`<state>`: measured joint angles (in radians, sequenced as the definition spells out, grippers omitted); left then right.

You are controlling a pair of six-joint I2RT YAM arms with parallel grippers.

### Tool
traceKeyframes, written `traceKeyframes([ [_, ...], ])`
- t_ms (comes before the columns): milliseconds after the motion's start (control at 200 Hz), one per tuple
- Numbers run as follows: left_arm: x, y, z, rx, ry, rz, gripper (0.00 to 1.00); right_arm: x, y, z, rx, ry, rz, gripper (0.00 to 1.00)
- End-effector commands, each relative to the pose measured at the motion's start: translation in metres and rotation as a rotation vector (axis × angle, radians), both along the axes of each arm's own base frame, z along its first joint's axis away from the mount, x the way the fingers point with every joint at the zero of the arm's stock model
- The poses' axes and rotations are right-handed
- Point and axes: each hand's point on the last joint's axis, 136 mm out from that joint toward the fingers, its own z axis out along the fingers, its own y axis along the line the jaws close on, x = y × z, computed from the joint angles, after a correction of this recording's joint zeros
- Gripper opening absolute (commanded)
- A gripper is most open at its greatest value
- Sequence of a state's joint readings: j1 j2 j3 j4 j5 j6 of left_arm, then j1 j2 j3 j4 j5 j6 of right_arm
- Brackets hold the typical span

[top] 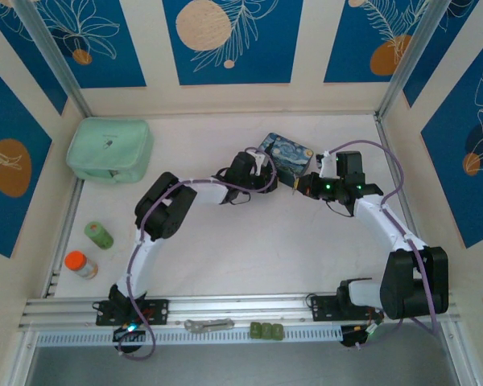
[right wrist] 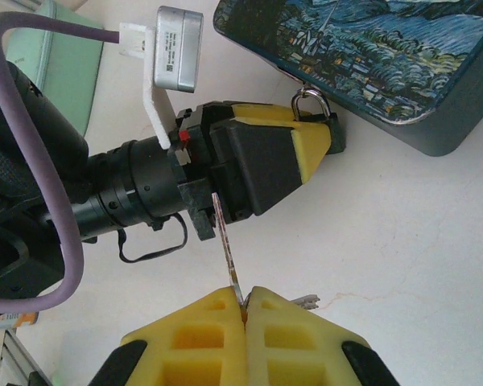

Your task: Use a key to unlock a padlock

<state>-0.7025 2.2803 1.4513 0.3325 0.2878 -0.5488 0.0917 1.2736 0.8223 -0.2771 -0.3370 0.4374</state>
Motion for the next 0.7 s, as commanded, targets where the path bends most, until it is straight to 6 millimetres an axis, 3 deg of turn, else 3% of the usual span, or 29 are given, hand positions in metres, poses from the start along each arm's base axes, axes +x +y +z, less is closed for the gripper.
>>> traceKeyframes([
  [0, -0.033, 0.0, -0.037, 0.059, 0.146, -0.049, 0.36, -0.003, 0.005, 0.001, 0.019, 0.005, 0.02, 0.0],
  [395, -0.023, -0.01, -0.036, 0.014, 0.136, -0.032, 0.28, -0.006, 0.004, -0.005, 0.018, 0.017, 0.019, 0.0],
  [695, -0.006, -0.027, -0.02, -0.127, 0.067, -0.012, 0.37, -0.007, 0.005, -0.005, 0.018, 0.019, 0.021, 0.0],
])
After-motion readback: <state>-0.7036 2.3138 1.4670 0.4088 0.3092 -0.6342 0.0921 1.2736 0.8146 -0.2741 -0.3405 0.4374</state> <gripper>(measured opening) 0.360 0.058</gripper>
